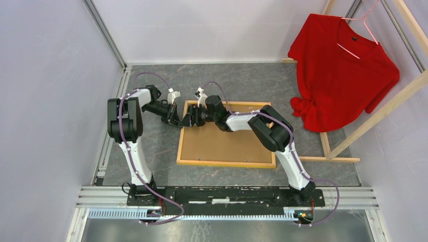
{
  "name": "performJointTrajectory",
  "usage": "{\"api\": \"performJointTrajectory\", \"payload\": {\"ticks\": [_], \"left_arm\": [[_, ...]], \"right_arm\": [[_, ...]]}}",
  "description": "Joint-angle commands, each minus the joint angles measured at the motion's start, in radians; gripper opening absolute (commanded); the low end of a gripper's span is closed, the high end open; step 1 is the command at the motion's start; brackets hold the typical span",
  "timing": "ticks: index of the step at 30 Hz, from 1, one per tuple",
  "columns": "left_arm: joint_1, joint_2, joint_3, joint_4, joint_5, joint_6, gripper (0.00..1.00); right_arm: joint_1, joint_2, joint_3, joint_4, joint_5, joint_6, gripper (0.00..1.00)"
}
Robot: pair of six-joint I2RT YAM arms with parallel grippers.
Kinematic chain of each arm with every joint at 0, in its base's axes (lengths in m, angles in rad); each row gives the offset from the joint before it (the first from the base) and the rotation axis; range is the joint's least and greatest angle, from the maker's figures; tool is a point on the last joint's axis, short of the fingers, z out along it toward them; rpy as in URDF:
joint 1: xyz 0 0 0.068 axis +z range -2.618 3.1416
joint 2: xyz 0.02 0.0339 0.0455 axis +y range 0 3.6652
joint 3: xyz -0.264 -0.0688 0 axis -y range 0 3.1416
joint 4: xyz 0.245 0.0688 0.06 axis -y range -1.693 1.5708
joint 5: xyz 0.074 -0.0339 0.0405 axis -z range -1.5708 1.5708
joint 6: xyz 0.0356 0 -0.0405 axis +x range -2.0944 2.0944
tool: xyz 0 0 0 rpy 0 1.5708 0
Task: Put the photo into the frame
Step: Install the photo frame at the center of the board.
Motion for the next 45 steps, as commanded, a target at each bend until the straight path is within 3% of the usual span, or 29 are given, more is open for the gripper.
{"api": "performJointTrajectory", "payload": {"ticks": [1, 13, 19, 28, 45], "left_arm": [[-0.001, -0.012, -0.022, 0.025, -0.058, -0.006, 0.22], [-0.006, -0.017, -0.035, 0.025, -0.050, 0.001, 0.22], [-0.005, -0.020, -0.015, -0.004, -0.052, 0.015, 0.22], [0.000, -0.034, 0.001, -0.030, -0.061, 0.025, 0.22], [0.000, -0.023, -0.017, -0.018, -0.058, 0.025, 0.22]], "right_arm": [[0.003, 0.046, 0.029, -0.031, 0.043, -0.011, 0.74], [0.002, 0.059, 0.042, 0.037, 0.049, 0.048, 0.76], [-0.025, -0.008, -0.015, 0.207, -0.017, 0.168, 0.84], [-0.039, -0.182, -0.135, 0.063, 0.039, 0.047, 0.89], [0.037, -0.025, -0.048, 0.006, 0.084, 0.058, 0.82]]}}
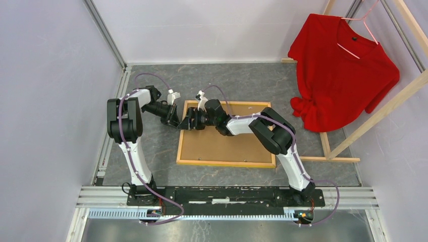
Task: Put the photo into the frame
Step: Install the photo frame at the center of the board.
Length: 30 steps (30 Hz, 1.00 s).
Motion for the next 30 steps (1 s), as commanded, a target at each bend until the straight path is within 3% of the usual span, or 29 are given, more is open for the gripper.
{"api": "performJointTrajectory", "payload": {"ticks": [1, 9, 19, 25, 30], "left_arm": [[-0.003, -0.016, -0.010, 0.005, -0.043, 0.024, 0.22], [-0.003, -0.025, -0.015, 0.005, -0.041, 0.032, 0.22], [-0.004, -0.023, -0.020, 0.005, -0.037, 0.041, 0.22], [0.001, -0.053, 0.007, -0.046, -0.073, 0.080, 0.28], [0.010, -0.102, 0.010, -0.085, -0.119, 0.124, 0.33]], "right_arm": [[0.000, 0.040, 0.042, -0.030, 0.038, -0.010, 0.82], [0.000, 0.068, 0.084, -0.084, 0.102, -0.032, 0.80], [-0.006, 0.081, 0.136, -0.090, 0.075, -0.046, 0.80], [-0.041, -0.088, 0.050, -0.030, 0.008, -0.045, 0.88], [-0.144, -0.312, -0.172, 0.034, -0.029, -0.032, 0.92]]}}
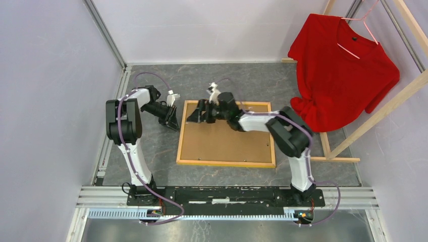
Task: Put the photo into the frame
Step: Install the photo frame at the center of the board, then adjust the photo frame at the center of the board.
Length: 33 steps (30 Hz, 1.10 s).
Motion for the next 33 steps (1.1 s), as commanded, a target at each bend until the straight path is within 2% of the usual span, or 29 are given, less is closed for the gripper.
{"api": "performJointTrajectory", "payload": {"ticks": [1, 4, 7, 10, 12, 14, 21, 26, 33], "left_arm": [[0.008, -0.090, 0.003, -0.041, -0.073, 0.084, 0.33], [0.005, -0.109, -0.041, -0.014, -0.093, 0.082, 0.33], [-0.004, -0.128, -0.109, 0.033, -0.126, 0.075, 0.33], [-0.024, -0.145, -0.169, 0.078, -0.168, 0.071, 0.32], [-0.034, -0.159, -0.199, 0.095, -0.182, 0.072, 0.32], [-0.043, -0.176, -0.222, 0.107, -0.199, 0.074, 0.32], [-0.141, -0.263, -0.305, 0.144, -0.270, 0.084, 0.32], [-0.237, -0.301, -0.355, 0.161, -0.323, 0.081, 0.32], [-0.298, -0.310, -0.375, 0.159, -0.350, 0.077, 0.32]], "right_arm": [[-0.125, -0.267, -0.182, 0.090, -0.014, -0.023, 0.93], [-0.238, -0.404, -0.309, -0.023, 0.061, -0.103, 0.95], [-0.354, -0.529, -0.402, -0.216, 0.214, -0.201, 0.97], [-0.454, -0.642, -0.481, -0.327, 0.375, -0.270, 0.98], [-0.489, -0.694, -0.519, -0.370, 0.499, -0.304, 0.98], [-0.525, -0.713, -0.554, -0.359, 0.522, -0.317, 0.98], [-0.563, -0.600, -0.544, -0.324, 0.464, -0.301, 0.98], [-0.564, -0.451, -0.461, -0.276, 0.337, -0.254, 0.98], [-0.544, -0.308, -0.327, -0.212, 0.225, -0.218, 0.97]]}}
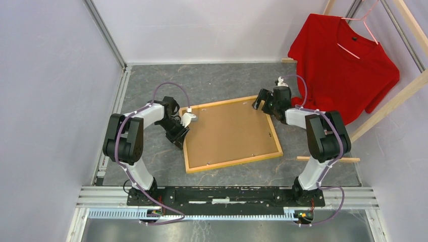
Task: Put the photo into the frame
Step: Adjust the photo frame at the center of the board.
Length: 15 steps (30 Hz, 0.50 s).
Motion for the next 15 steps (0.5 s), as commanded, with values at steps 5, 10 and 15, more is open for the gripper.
{"api": "performJointTrajectory", "payload": {"ticks": [5, 10, 15], "left_arm": [[-0.153, 0.006, -0.032, 0.058, -0.015, 0.007, 0.34], [-0.324, 0.040, -0.005, 0.071, 0.027, -0.036, 0.39], [-0.402, 0.014, -0.014, 0.054, 0.041, -0.013, 0.63]], "right_arm": [[0.144, 0.298, 0.415, -0.030, -0.229, 0.031, 0.98], [0.235, 0.528, 0.780, -0.137, -0.292, 0.024, 0.98], [0.236, 0.588, 0.973, -0.270, -0.246, -0.056, 0.98]]}}
